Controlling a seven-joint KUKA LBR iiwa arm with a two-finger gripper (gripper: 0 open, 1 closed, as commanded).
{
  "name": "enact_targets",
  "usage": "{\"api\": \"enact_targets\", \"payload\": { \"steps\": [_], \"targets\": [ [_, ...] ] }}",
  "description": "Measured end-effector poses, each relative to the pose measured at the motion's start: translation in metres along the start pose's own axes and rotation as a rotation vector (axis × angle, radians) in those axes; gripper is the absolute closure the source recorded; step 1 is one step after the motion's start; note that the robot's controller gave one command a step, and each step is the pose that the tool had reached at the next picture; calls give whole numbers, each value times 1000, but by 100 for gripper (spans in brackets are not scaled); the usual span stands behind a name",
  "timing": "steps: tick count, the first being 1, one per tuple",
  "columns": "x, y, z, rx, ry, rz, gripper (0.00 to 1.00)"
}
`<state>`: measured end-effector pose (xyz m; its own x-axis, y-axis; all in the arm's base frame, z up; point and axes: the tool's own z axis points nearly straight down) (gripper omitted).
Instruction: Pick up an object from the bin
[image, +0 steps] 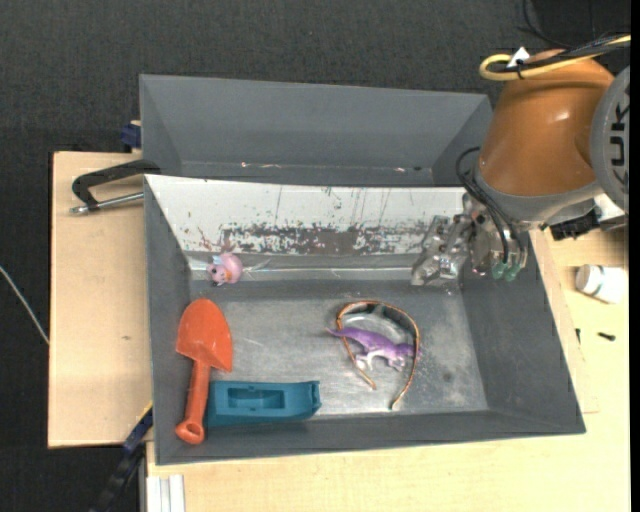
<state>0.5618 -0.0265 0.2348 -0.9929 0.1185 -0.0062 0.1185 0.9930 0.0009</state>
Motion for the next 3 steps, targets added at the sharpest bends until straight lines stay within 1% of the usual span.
{"api": "enact_targets", "payload": {
  "steps": [1,2,3],
  "targets": [
    [0,0,0,0,0,-1,0],
    [0,0,0,0,0,-1,0],
    [-1,-2,19,0,-4,-81,0]
  ]
}}
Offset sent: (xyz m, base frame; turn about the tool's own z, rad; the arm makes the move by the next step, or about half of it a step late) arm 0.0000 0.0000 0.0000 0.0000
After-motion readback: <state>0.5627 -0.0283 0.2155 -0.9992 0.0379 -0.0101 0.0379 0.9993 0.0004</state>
